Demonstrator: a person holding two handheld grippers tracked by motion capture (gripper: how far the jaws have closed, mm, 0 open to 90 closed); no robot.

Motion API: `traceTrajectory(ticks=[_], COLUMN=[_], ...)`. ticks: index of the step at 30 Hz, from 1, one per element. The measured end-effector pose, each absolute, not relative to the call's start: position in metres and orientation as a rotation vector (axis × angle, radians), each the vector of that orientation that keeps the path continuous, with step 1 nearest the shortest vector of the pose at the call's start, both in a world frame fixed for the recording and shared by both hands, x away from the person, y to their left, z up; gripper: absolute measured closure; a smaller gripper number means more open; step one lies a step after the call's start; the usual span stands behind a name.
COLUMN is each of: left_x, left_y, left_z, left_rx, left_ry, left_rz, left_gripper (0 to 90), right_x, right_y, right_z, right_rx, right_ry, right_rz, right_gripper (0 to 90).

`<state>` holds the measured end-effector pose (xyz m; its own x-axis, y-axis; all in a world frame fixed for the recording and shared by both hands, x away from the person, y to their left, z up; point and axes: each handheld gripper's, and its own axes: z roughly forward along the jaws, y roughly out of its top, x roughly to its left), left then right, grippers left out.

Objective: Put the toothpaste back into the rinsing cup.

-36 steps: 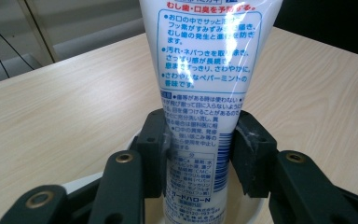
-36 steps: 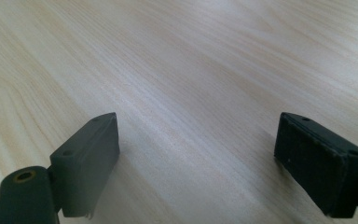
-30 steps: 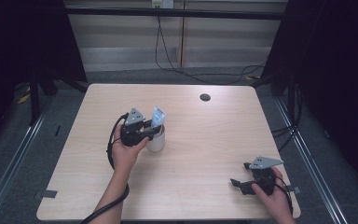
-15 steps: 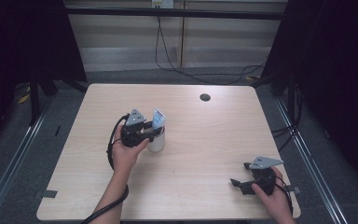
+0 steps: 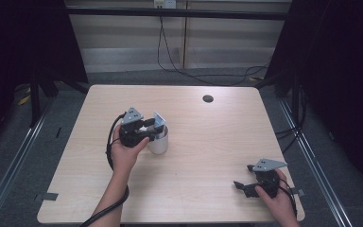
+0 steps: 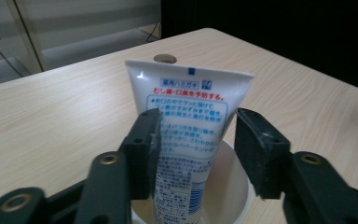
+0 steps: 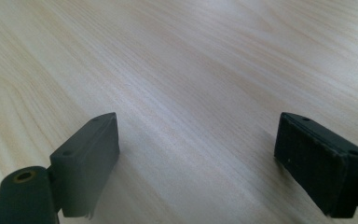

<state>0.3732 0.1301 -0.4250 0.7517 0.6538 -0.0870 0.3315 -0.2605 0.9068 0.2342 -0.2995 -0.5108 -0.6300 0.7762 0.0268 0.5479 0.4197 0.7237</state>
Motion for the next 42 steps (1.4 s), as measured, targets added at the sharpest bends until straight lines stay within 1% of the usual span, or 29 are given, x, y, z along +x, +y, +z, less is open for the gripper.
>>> traceTrajectory(ticks=[4,8,10,16,19,22,24,29,34,42], left_x=[0.3723,0.3731,0.3735,0.3733,0.3733,0.3741,0.3741,0.3738,0.3747,0.3742], left_y=[0.1301,0.1303,0.1300,0.1264,0.1248,0.1245,0.1244,0.1242,0.1257,0.1281], left_z=[-0.4239,-0.4229,-0.4219,-0.4200,-0.4193,-0.4188,-0.4182,-0.4183,-0.4186,-0.4196], left_rx=[1.875,1.886,1.896,1.919,1.933,1.937,1.944,1.961,1.961,1.976], left_ry=[0.744,0.755,0.748,0.739,0.736,0.742,0.743,0.752,0.769,0.782], left_rz=[0.363,0.367,0.372,0.368,0.386,0.378,0.381,0.383,0.361,0.344], left_gripper=[46.6,39.8,38.7,30.6,28.1,25.0,24.4,19.8,16.1,14.8], right_x=[0.2342,0.2342,0.2342,0.2342,0.2342,0.2342,0.2342,0.2342,0.2342,0.2344], right_y=[-0.2995,-0.2995,-0.2995,-0.2996,-0.2995,-0.2995,-0.2995,-0.2995,-0.2995,-0.2996], right_z=[-0.5108,-0.5108,-0.5108,-0.5108,-0.5108,-0.5108,-0.5108,-0.5108,-0.5108,-0.5108], right_rx=[1.144,1.144,1.144,1.144,1.144,1.145,1.144,1.144,1.144,1.143], right_ry=[2.366,2.366,2.366,2.367,2.367,2.366,2.366,2.367,2.367,2.367], right_rz=[1.032,1.032,1.032,1.032,1.032,1.031,1.032,1.032,1.032,1.033], right_gripper=[13.5,13.5,13.5,13.5,13.5,13.5,13.5,13.5,13.5,13.4])
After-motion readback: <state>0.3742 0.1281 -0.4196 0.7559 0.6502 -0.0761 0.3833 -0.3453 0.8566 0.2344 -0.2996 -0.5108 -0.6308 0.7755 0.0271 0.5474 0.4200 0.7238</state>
